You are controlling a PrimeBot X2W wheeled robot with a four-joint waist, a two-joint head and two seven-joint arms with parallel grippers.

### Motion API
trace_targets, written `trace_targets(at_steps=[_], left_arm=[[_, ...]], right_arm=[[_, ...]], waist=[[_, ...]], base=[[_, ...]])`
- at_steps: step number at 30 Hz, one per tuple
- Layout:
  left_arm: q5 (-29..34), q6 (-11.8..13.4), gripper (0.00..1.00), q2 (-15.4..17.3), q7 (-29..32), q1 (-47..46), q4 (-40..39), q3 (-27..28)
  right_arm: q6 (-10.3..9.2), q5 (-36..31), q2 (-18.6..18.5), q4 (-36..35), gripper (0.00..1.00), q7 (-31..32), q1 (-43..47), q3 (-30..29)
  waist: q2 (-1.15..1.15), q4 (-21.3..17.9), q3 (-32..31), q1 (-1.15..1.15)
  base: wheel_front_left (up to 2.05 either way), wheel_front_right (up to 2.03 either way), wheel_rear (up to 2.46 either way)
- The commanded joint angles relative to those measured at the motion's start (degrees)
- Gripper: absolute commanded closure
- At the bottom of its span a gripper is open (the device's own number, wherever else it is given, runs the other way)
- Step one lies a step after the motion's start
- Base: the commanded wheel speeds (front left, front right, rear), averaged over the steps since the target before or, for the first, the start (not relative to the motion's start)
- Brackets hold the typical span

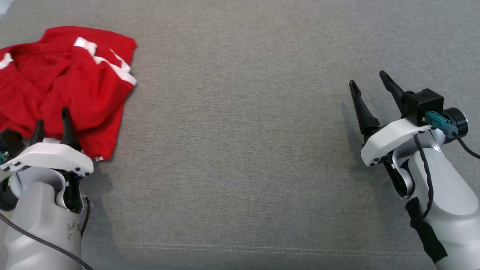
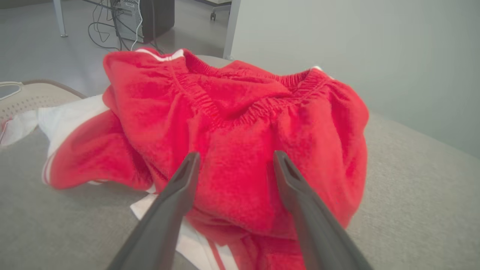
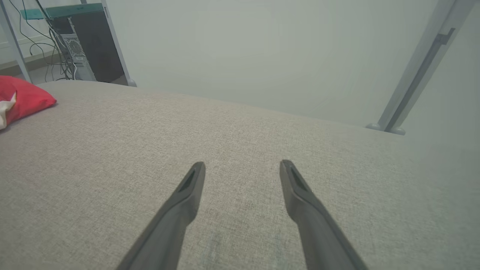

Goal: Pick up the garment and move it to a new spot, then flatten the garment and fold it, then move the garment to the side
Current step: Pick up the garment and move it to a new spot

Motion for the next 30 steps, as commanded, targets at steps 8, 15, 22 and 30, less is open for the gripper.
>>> trace_targets(at_steps=[8, 15, 22, 30], left_arm=[[2.30, 2.02, 1.00, 3.66, -0.34, -2.18, -1.66, 4.29], [7.69, 0.02, 1.00, 1.05, -0.34, -0.80, -15.27, 3.65], [12.65, -2.62, 1.00, -3.09, -0.34, 0.40, -31.21, -1.52], [10.75, -3.52, 1.00, -5.22, -0.34, -1.14, -41.28, -19.18]], right_arm=[[0.24, 0.36, -0.14, -2.17, 0.00, -0.77, -0.17, -0.33], [0.24, 0.84, 0.83, -2.44, 0.00, -0.77, 1.31, -1.49], [0.24, 1.31, 1.86, -2.16, 0.00, -0.77, 2.45, -1.69], [0.24, 2.20, 2.99, -2.64, 0.00, -0.77, 3.60, -1.98]], waist=[[0.00, -2.41, 0.78, 0.00], [0.00, -1.32, -1.27, 0.00], [0.00, -0.99, -3.67, 0.00], [0.00, -4.31, -5.71, 0.00]], base=[[0.00, 0.00, 0.00], [0.00, 0.00, 0.00], [0.00, 0.00, 0.00], [0.00, 0.00, 0.00]])
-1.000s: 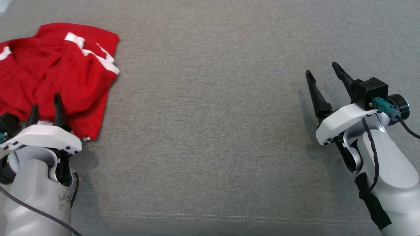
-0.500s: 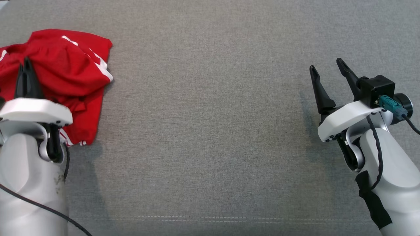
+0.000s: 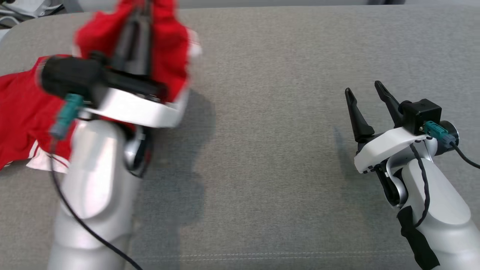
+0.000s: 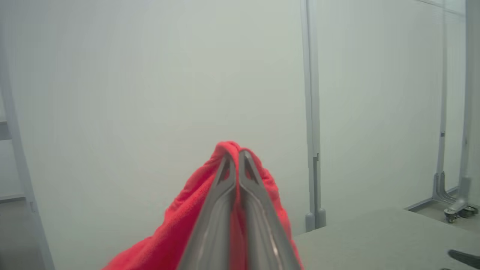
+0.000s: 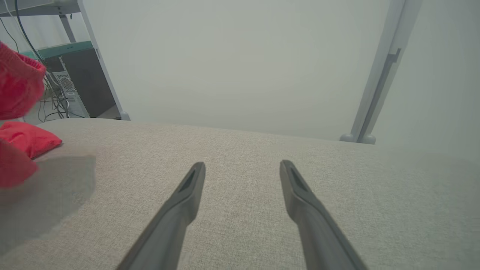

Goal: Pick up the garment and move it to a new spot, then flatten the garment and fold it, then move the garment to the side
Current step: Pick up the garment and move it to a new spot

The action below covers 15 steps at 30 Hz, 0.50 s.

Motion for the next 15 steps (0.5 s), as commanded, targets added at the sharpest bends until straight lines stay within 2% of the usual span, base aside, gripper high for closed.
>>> trace_targets(at_steps=[1, 5, 6, 9, 10, 11, 12, 13, 15], left_arm=[[-1.74, -0.40, 1.00, 0.87, -0.26, -0.86, -2.34, -4.02], [-4.03, -0.41, 1.00, 0.71, -0.26, 0.60, 0.13, -13.53], [-4.03, -0.41, 1.00, 0.71, -0.26, 0.60, 0.13, -13.53], [-5.14, -0.42, 1.00, 0.64, -0.26, 3.00, 5.55, -19.65], [-5.79, -0.42, 0.95, 0.62, -0.26, 3.80, 8.01, -20.80], [-6.15, -0.42, 0.63, 0.61, -0.26, 4.46, 10.72, -21.81], [-6.68, -0.42, 0.16, 0.59, -0.26, 4.94, 12.87, -22.15], [-6.88, -0.42, 0.00, 0.59, -0.26, 5.37, 14.63, -22.48], [-7.48, -0.42, 0.00, 0.58, -0.26, 6.07, 17.90, -22.82]], right_arm=[[0.24, 0.67, 0.77, -1.53, 0.00, -0.77, 1.03, 0.28], [0.24, 0.88, 1.11, -1.72, 0.00, -0.77, 1.52, 0.12], [0.24, 0.88, 1.11, -1.72, 0.00, -0.77, 1.52, 0.12], [0.24, 0.97, 1.32, -1.60, 0.00, -0.77, 1.97, 0.07], [0.24, 1.04, 1.35, -1.44, 0.00, -0.77, 2.09, 0.20], [0.24, 1.20, 1.37, -1.32, 0.00, -0.77, 2.13, 0.35], [0.24, 1.32, 1.37, -1.29, 0.00, -0.77, 2.15, 0.52], [0.24, 1.44, 1.36, -1.30, 0.00, -0.77, 2.17, 0.56], [0.24, 1.51, 1.33, -1.42, 0.00, -0.77, 2.31, 0.50]], waist=[[0.00, -1.88, -0.79, 0.00], [0.00, -4.44, -0.83, 0.00], [0.00, -4.44, -0.83, 0.00], [0.00, -6.19, -0.90, 0.00], [0.00, -6.68, -0.91, 0.00], [0.00, -7.11, -0.96, 0.00], [0.00, -7.49, -1.05, 0.00], [0.00, -7.77, -1.14, 0.00], [0.00, -7.95, -1.43, 0.00]], base=[[0.00, 0.00, 0.00], [0.00, 0.00, 0.00], [0.00, 0.00, 0.00], [0.00, 0.00, 0.00], [0.00, 0.00, 0.00], [0.00, 0.00, 0.00], [0.00, 0.00, 0.00], [0.00, 0.00, 0.00], [0.00, 0.00, 0.00]])
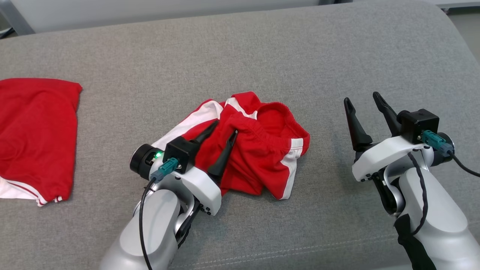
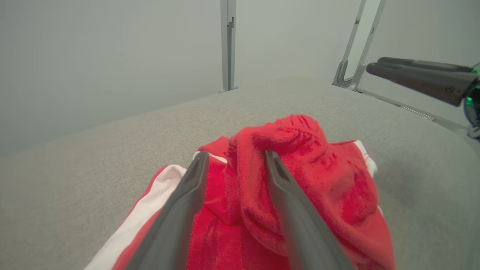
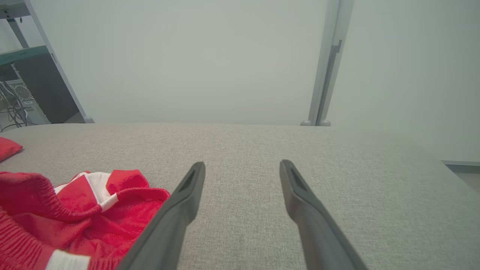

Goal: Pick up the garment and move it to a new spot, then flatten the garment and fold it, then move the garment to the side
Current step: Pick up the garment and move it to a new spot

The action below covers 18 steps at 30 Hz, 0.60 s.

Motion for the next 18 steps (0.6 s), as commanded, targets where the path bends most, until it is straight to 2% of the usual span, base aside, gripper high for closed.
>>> trace_targets(at_steps=[1, 4, 18], left_arm=[[-0.53, -0.39, 0.00, 1.07, -0.34, -0.78, -0.82, 2.17], [-0.19, -0.38, 0.00, 1.07, -0.34, 0.22, -0.15, 4.33], [2.42, 0.66, 0.00, 2.10, -0.34, 12.05, -9.56, 20.16]], right_arm=[[0.24, 0.22, 0.29, -1.39, 0.00, -0.77, 0.39, 0.86], [0.24, 0.49, -0.17, -1.86, 0.00, -0.77, 0.85, 0.68], [0.24, 2.56, -1.17, -3.04, 0.00, -0.77, 4.55, 2.31]], waist=[[0.00, -0.02, -0.54, 0.00], [0.00, 0.74, -1.54, 0.00], [0.00, 7.00, -8.99, 0.00]], base=[[0.00, 0.00, 0.00], [0.00, 0.00, 0.00], [0.00, 0.00, 0.00]])
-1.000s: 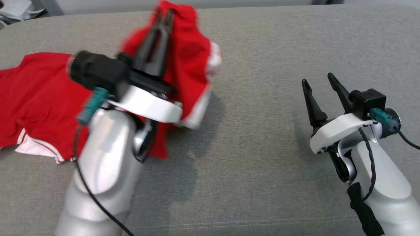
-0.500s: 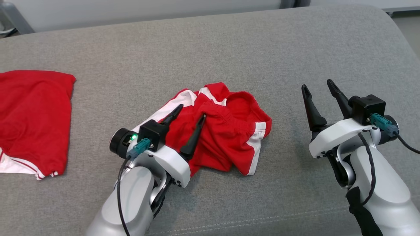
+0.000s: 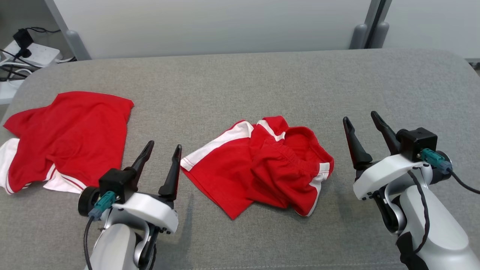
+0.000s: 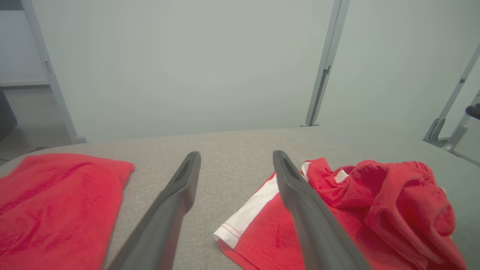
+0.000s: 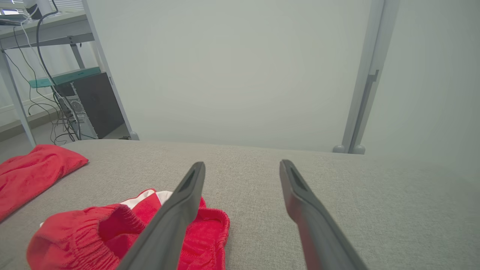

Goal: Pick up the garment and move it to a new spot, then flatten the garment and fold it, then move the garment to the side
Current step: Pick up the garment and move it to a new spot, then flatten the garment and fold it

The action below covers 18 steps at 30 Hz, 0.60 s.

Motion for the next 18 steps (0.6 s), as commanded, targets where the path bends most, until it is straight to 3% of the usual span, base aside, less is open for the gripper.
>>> trace_targets(at_steps=[1, 10, 18], left_arm=[[0.67, 0.54, 0.00, 1.00, -0.34, 0.36, -2.36, 3.22], [1.43, 1.09, 0.00, 0.42, -0.34, 9.15, -7.31, 12.16], [1.24, 0.88, 0.00, 0.01, -0.34, 13.38, -9.31, 13.37]], right_arm=[[0.24, 0.45, -0.07, -1.33, 0.00, -0.76, 0.69, 1.32], [0.24, 2.01, -0.59, -0.97, 0.00, -0.76, 3.57, 4.15], [0.24, 7.08, -3.97, 2.00, 0.00, -0.76, 4.72, 12.68]], waist=[[0.00, 1.31, -1.56, 0.00], [0.00, 2.84, -3.88, 0.00], [0.00, 4.38, -2.93, 0.00]], base=[[0.00, 0.00, 0.00], [0.00, 0.00, 0.00], [0.00, 0.00, 0.00]])
